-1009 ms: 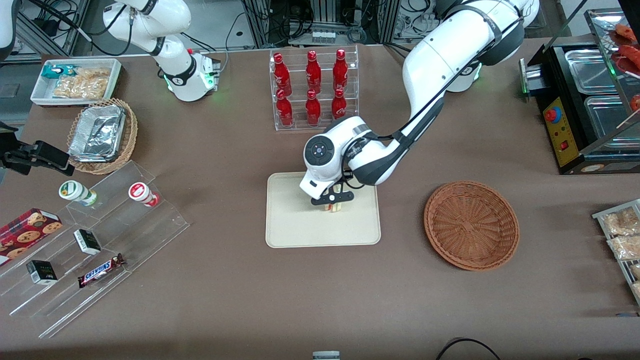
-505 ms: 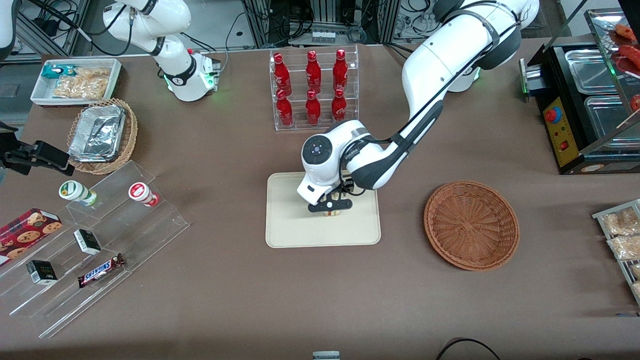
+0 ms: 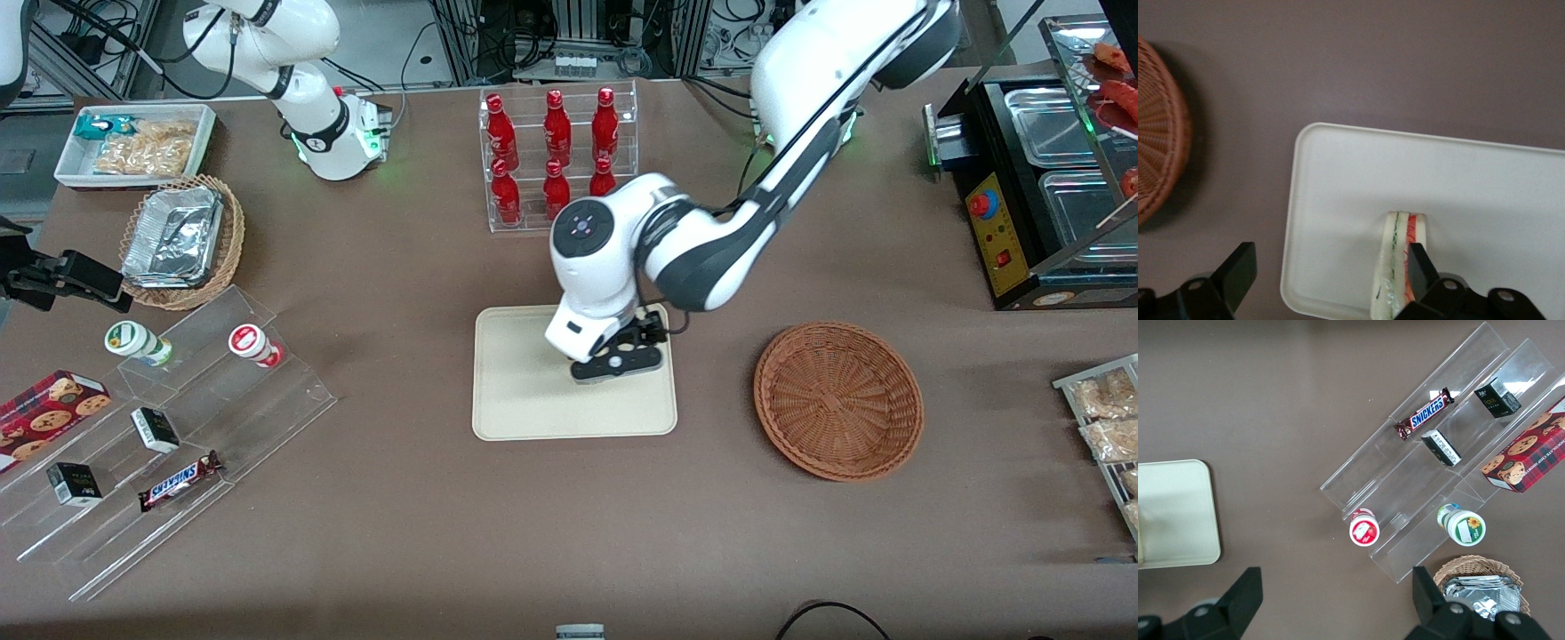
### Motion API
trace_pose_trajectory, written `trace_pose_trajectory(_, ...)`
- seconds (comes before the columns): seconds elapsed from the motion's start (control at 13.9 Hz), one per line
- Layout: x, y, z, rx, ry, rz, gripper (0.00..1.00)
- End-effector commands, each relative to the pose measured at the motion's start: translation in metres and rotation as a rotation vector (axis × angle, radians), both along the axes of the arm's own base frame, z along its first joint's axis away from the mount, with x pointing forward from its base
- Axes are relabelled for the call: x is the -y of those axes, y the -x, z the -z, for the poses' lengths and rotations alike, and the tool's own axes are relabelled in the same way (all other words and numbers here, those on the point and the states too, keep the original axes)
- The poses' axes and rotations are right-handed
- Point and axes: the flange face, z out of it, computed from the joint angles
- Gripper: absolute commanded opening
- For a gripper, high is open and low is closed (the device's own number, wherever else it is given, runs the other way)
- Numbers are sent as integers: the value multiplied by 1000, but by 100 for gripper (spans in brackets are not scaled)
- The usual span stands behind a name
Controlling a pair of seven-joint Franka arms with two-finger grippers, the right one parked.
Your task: Place sandwich from basket to tray
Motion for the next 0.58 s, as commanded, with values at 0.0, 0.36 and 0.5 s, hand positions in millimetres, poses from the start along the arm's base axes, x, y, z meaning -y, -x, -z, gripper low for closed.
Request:
trace_pose_trajectory(0.0, -54, -5, -51, -3, -24, -71, 100)
trace_pose_trajectory(0.36, -184, -15, -135, -220, -19, 59, 100)
trace_pose_trajectory(0.5, -229, -14, -159, -269, -15, 69, 100)
